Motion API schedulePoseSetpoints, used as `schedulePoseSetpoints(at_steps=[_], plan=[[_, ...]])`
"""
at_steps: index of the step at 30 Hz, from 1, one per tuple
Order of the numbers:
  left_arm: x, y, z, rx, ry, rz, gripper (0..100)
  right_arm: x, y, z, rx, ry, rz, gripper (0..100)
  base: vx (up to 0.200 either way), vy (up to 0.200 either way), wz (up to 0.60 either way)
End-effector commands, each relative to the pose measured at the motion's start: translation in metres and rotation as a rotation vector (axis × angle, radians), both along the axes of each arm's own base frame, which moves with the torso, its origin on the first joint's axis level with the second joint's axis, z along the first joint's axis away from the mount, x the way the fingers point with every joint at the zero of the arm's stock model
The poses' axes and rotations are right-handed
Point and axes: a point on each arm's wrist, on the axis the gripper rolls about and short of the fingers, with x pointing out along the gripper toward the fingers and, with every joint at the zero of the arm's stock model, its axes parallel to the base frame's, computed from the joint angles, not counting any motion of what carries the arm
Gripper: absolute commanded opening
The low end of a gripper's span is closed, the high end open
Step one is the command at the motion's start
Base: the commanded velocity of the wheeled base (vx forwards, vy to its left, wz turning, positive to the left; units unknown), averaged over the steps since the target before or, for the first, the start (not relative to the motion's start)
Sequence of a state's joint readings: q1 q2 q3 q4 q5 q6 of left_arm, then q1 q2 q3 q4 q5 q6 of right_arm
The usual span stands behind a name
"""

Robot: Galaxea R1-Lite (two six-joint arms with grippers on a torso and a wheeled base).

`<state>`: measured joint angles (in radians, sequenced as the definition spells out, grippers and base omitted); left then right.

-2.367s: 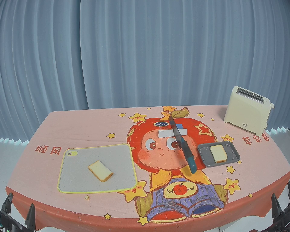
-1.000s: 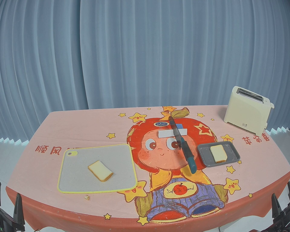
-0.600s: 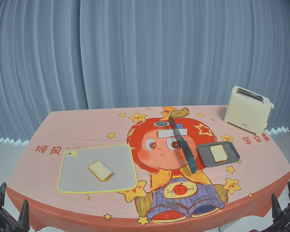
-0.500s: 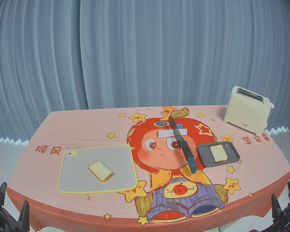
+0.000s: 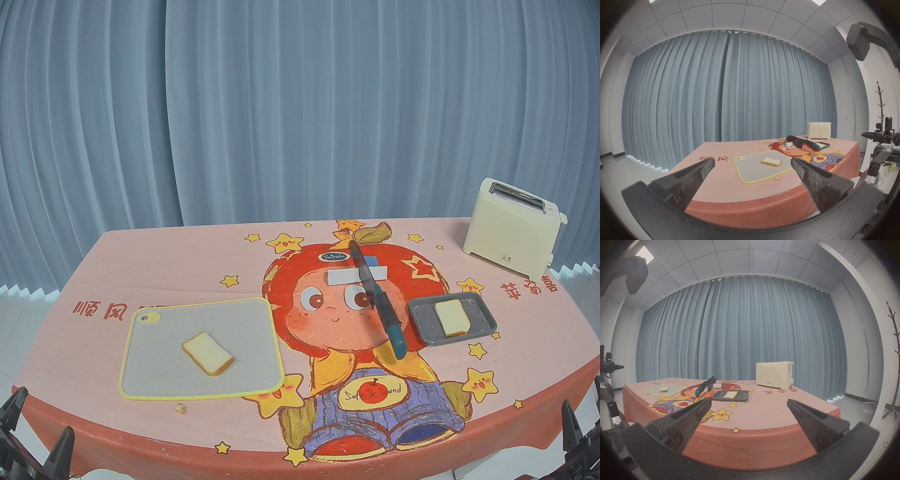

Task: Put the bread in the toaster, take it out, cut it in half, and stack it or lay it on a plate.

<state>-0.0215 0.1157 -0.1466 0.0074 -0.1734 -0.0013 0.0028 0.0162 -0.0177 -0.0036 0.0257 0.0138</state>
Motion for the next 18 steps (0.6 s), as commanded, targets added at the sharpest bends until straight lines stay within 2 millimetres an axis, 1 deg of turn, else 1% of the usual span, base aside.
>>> schedulePoseSetpoints(at_steps=[1, 4, 11, 18], plan=[[0.003, 0.0, 0.005, 0.0, 0.019, 0.0, 100, 0.0, 0.0, -0.005, 0.0, 0.001, 0.001, 100, 0.0, 0.0, 0.0], [0.006, 0.0, 0.01, -0.001, 0.034, 0.0, 100, 0.0, 0.0, -0.005, 0.0, 0.002, 0.001, 100, 0.0, 0.0, 0.0], [0.012, -0.001, 0.016, 0.0, 0.074, -0.012, 100, 0.0, 0.0, -0.005, 0.0, 0.001, 0.001, 100, 0.0, 0.0, 0.0], [0.025, -0.001, 0.026, 0.0, 0.146, -0.031, 100, 0.0, 0.0, -0.005, 0.0, 0.001, 0.001, 100, 0.0, 0.0, 0.0]])
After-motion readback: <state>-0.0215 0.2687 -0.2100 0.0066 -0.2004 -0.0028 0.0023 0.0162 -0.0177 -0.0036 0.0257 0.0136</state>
